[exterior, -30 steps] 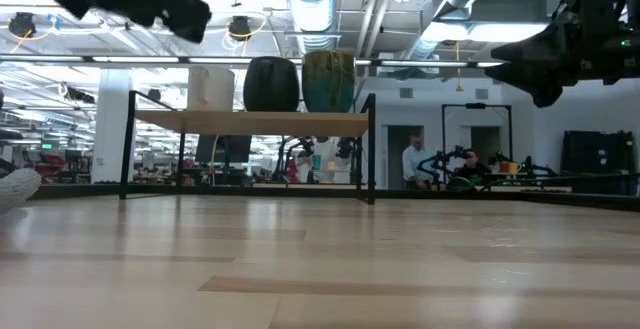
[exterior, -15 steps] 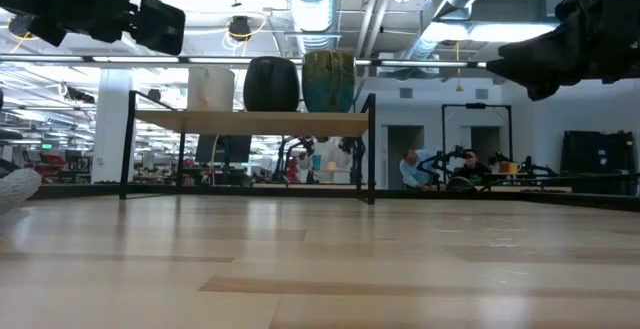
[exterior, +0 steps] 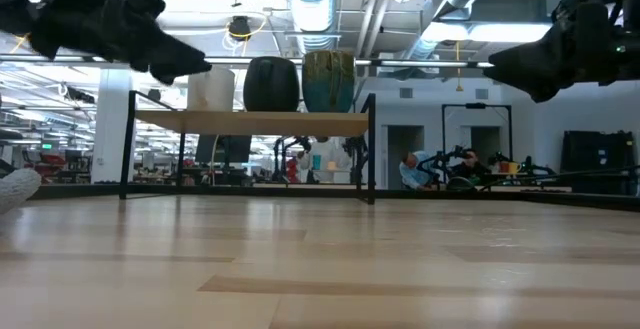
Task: Stack small to large cups/mugs on shelf
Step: Return to Home Position
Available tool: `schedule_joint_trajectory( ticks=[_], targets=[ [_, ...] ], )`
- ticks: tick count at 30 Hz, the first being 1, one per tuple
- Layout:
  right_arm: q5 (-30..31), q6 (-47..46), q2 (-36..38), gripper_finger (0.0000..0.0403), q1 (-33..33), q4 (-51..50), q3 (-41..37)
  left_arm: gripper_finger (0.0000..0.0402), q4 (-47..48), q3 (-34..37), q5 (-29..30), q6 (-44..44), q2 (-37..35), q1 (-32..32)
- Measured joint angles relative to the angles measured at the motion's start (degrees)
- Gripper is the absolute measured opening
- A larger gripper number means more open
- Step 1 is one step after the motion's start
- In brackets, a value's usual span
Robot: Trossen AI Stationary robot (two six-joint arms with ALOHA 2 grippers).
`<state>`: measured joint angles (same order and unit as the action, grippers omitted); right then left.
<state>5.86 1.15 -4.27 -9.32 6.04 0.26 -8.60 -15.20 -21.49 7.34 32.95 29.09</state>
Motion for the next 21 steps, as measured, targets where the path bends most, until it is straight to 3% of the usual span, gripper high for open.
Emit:
schedule_joint_trajectory(
  ticks=[3, 8, 21],
  targets=[
    [0.03, -0.03, 0.0, 0.0244, -0.78, -0.13, 0.02, 0.0199, -7.9, 5.77, 2.09, -2.59, -2.19, 0.25],
    [0.05, -0.48, 0.0, 0.0244, -1.87, -1.15, 0.02, 0.0199, -9.11, 11.02, 0.28, -5.84, -8.48, 0.21],
    [2.23, -3.48, 0.0, 0.0244, -3.26, -1.36, 0.02, 0.0199, 1.68, 14.55, 12.23, -10.09, -21.12, 0.14]
  ],
)
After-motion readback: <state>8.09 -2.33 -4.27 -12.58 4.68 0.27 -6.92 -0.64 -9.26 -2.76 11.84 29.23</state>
